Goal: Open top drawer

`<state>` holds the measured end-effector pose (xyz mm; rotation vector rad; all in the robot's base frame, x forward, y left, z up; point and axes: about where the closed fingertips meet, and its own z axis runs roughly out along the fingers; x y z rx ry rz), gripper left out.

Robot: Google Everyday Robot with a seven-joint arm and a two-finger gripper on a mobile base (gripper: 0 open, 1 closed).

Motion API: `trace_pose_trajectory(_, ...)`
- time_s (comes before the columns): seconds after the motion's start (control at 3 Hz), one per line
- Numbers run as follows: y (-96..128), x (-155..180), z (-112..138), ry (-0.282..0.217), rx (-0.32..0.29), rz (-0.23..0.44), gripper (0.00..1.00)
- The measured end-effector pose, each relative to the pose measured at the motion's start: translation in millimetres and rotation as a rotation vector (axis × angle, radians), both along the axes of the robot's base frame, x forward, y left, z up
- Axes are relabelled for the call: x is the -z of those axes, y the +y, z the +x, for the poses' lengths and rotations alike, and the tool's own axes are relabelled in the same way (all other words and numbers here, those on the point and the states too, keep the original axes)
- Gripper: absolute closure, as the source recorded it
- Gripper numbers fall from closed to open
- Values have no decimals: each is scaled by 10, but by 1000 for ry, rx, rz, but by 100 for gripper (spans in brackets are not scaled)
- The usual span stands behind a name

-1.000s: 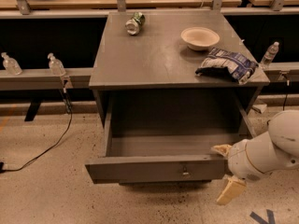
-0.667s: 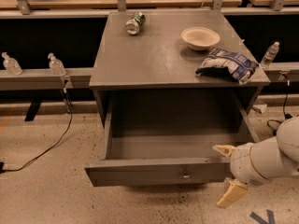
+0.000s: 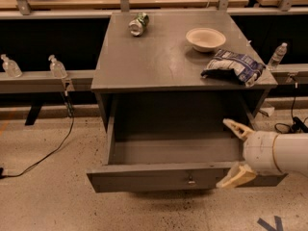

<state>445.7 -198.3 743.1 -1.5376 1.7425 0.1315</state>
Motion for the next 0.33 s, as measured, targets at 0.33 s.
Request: trace_pose_trajectory(0.33, -124, -504, 67, -198, 59, 21, 0)
